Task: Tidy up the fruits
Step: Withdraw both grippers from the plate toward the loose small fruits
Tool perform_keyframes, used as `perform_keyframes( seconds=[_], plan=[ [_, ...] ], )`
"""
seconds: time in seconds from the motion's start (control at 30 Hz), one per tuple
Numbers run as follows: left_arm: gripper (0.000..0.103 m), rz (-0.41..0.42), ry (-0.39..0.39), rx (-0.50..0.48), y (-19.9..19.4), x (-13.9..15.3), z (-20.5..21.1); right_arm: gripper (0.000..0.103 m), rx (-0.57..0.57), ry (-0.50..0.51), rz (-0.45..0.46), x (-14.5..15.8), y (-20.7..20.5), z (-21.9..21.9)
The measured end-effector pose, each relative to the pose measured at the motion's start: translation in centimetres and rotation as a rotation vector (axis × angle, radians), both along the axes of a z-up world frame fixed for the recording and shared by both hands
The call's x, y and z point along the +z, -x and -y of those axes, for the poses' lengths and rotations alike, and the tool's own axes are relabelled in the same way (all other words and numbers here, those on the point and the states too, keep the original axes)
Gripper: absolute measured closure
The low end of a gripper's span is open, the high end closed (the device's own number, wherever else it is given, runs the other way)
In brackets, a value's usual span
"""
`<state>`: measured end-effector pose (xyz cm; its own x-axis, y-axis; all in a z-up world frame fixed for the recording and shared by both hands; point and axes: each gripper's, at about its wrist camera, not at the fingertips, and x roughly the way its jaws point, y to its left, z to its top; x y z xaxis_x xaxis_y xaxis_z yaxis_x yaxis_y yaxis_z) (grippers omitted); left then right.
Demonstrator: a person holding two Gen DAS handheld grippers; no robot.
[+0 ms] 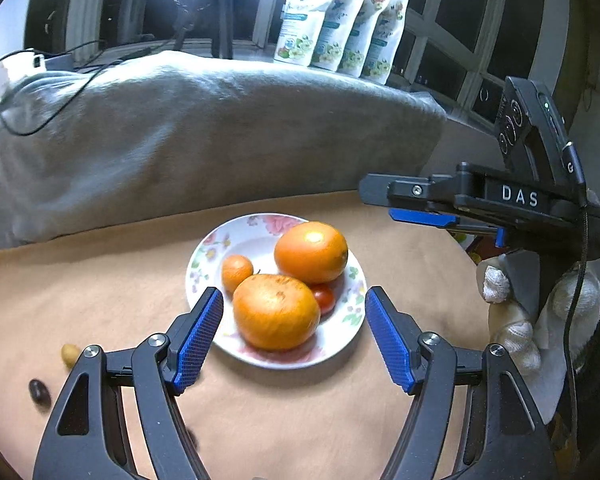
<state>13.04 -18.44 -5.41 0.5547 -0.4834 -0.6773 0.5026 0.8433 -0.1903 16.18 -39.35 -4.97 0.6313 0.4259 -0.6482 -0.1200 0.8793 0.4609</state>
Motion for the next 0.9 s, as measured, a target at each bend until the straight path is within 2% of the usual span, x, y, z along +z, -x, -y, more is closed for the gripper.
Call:
perform_keyframes(
  seconds=[0.23,0.43,0.73,0.9],
  plan=[
    [0.028,0.004,-0.034,0.041,1.8,-0.1,-2.9,0.026,0.044,0.096,0.032,0.1,2.2,-2.8],
    [0.025,0.007,-0.062,0.114,2.7,-0.8,-6.1,0.026,0.101,0.188,0.084,-0.1,4.1,-5.8],
    [0.025,0.01,-0.095,0.228,3.5,-2.1,-11.4,0.026,0.171,0.248,0.118,-1.1,6.0,-9.4],
    [0.025,-0.025,-0.087,0.319,3.9,-3.2,-15.5,0.026,0.206,0.278,0.144,-1.1,7.0,-11.1]
  ],
)
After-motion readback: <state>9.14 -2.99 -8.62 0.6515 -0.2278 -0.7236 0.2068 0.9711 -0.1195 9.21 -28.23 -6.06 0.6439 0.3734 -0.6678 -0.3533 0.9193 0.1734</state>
